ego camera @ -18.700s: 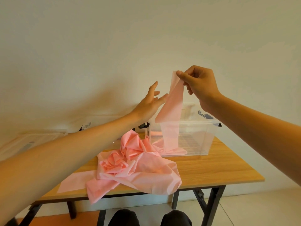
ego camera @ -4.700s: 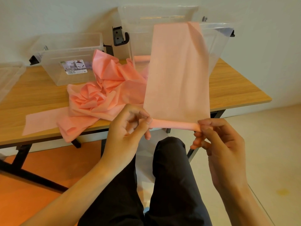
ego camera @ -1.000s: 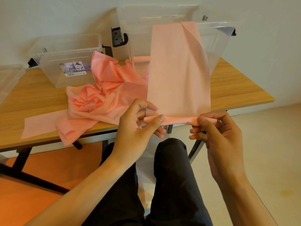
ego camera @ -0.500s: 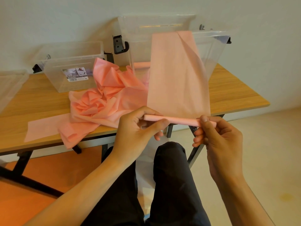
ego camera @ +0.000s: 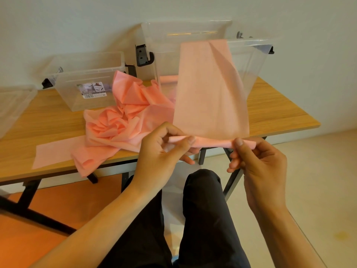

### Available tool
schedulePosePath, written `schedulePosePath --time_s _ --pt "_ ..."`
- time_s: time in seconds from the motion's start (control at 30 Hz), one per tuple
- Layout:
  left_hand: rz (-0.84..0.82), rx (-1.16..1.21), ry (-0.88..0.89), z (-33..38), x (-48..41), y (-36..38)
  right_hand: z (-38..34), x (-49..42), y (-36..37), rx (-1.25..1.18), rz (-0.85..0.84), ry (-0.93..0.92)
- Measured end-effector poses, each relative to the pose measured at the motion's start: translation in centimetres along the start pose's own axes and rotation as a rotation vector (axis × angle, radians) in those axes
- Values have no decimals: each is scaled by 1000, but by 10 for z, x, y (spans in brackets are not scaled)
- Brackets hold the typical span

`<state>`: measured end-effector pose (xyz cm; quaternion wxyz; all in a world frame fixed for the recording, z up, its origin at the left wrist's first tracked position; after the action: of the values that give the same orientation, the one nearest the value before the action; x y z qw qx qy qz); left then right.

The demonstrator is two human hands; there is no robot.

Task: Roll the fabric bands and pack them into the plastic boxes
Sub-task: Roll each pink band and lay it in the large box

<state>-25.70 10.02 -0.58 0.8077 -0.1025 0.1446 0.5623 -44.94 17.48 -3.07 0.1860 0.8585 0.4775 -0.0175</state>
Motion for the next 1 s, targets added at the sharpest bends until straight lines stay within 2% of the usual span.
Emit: schedulePosePath --time_s 0.13,0.43,1.0 --pt "37 12 20 0 -3 -2 0 -2 1 -23 24 -1" --pt "8 -43 28 -1 -4 2 7 -7 4 -99 -19 13" --pt "-8 -41 32 -6 -11 -4 6 -7 11 -1 -107 23"
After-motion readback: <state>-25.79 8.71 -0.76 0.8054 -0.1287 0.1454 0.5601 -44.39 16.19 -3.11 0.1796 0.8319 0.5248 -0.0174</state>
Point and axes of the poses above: each hand's wrist, its own x-axis away from the middle knuckle, its own y-axis out of the palm, z = x × y, the point moved 8 cm from there along -x, towards the middle knuckle, and after that the axes turned 4 degrees about -x, right-handed, at the moved point
